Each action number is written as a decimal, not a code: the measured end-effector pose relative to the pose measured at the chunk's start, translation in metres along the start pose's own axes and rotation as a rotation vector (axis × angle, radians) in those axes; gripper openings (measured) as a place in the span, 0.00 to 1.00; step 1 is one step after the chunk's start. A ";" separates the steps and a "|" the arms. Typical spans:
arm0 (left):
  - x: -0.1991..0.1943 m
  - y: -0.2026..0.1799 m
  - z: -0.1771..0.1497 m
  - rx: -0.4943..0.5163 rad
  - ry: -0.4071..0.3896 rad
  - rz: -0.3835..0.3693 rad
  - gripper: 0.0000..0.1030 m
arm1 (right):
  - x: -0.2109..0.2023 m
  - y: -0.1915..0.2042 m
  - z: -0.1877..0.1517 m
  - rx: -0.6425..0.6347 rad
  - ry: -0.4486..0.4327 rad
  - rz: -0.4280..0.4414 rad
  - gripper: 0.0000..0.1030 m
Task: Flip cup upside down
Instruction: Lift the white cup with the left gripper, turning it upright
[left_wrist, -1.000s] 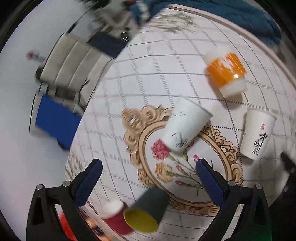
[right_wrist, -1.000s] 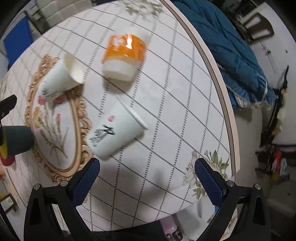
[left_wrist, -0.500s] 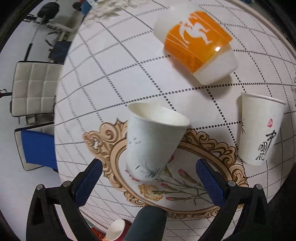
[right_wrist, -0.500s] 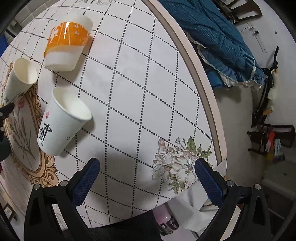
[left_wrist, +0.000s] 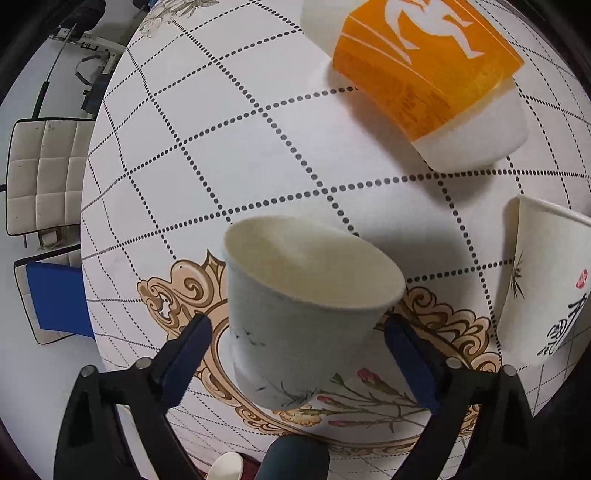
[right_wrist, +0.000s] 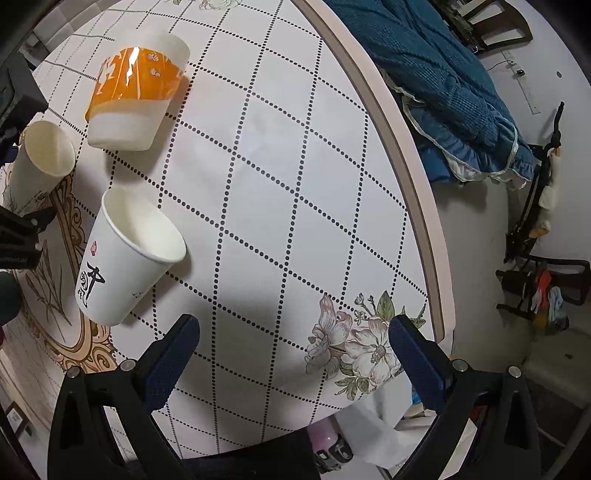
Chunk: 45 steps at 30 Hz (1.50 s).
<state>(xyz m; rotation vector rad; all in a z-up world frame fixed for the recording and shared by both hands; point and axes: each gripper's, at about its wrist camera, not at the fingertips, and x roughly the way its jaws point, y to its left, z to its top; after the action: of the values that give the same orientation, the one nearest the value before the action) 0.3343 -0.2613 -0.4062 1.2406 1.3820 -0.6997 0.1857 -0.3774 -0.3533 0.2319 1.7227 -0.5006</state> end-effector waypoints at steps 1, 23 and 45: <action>0.000 0.001 0.000 -0.004 -0.009 -0.001 0.84 | 0.000 0.001 0.000 -0.001 0.001 0.001 1.00; -0.023 0.012 -0.006 -0.144 -0.104 -0.057 0.62 | 0.007 0.009 -0.009 -0.013 0.020 0.004 1.00; -0.135 -0.018 -0.120 -0.616 -0.153 -0.255 0.62 | -0.011 0.010 -0.036 -0.151 -0.033 0.112 1.00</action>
<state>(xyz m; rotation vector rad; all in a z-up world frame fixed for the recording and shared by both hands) 0.2587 -0.1951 -0.2557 0.5229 1.4880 -0.4706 0.1607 -0.3509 -0.3401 0.2095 1.6962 -0.2892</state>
